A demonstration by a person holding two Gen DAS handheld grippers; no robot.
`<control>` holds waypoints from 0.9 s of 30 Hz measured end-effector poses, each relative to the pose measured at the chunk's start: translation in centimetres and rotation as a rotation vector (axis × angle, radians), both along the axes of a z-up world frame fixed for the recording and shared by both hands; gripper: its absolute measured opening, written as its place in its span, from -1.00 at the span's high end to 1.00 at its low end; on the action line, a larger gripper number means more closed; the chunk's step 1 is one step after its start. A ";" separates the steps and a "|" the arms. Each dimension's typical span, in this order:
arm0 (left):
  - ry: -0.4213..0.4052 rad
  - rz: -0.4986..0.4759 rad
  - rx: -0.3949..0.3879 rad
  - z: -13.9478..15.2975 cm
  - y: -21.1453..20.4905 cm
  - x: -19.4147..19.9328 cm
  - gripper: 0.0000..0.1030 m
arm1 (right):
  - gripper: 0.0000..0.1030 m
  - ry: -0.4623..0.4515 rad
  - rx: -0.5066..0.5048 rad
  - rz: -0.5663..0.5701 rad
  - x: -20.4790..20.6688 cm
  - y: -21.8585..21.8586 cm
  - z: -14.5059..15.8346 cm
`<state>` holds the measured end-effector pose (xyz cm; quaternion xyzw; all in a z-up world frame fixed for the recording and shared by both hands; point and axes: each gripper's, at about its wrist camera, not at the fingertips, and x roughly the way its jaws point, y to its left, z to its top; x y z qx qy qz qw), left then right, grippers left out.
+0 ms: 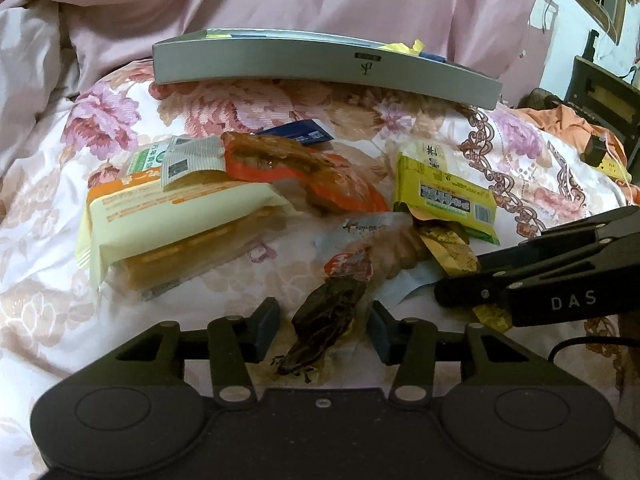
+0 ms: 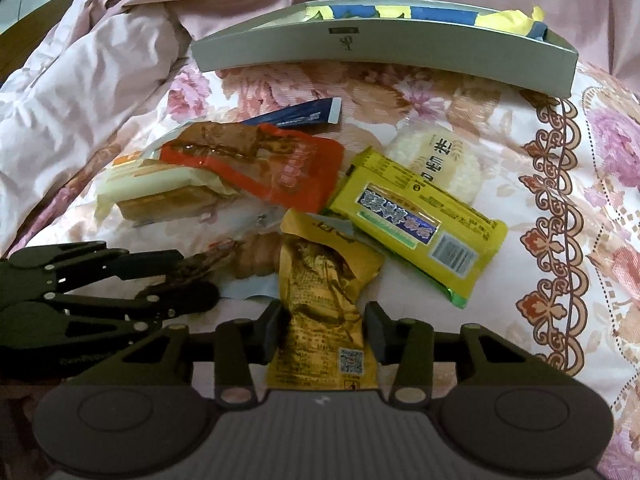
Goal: Organize snacks
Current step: 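Lower the left tool onto the brown meat packet while the right tool approaches the gold foil packet, then close the left tool on the brown meat packet while the right tool grasps the gold foil packet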
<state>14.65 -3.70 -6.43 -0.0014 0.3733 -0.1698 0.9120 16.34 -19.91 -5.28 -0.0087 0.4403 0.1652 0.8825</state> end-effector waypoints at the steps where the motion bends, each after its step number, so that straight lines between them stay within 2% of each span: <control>1: -0.005 0.002 0.007 0.0 -0.1 0.0 0.05 | 0.10 -0.001 0.002 0.007 0.0 0.0 0.0; 5: -0.022 0.007 0.029 0.1 -0.3 -0.3 0.13 | 0.14 -0.007 0.010 0.018 -0.1 0.0 0.0; 10: -0.029 0.026 -0.003 0.2 0.0 -0.5 0.15 | 0.18 -0.020 0.007 0.028 -0.2 0.2 0.1; 13: -0.036 0.019 -0.012 0.3 -0.2 -0.9 0.16 | 0.27 -0.034 0.009 0.045 -0.4 0.4 0.2; 14: -0.041 0.018 -0.004 0.3 -0.4 -1.1 0.18 | 0.37 -0.036 0.014 0.055 -0.5 0.4 0.3; 18: -0.058 0.019 0.015 0.4 -0.9 -1.6 0.19 | 0.45 -0.035 0.013 0.058 -0.4 0.5 0.3; 25: -0.059 0.038 -0.074 0.8 -0.4 -2.1 0.19 | 0.63 -0.074 0.037 0.034 -0.8 0.1 0.8; 27: -0.054 0.043 -0.121 0.8 -0.2 -2.1 0.19 | 0.66 -0.083 0.037 0.035 -0.9 0.2 0.8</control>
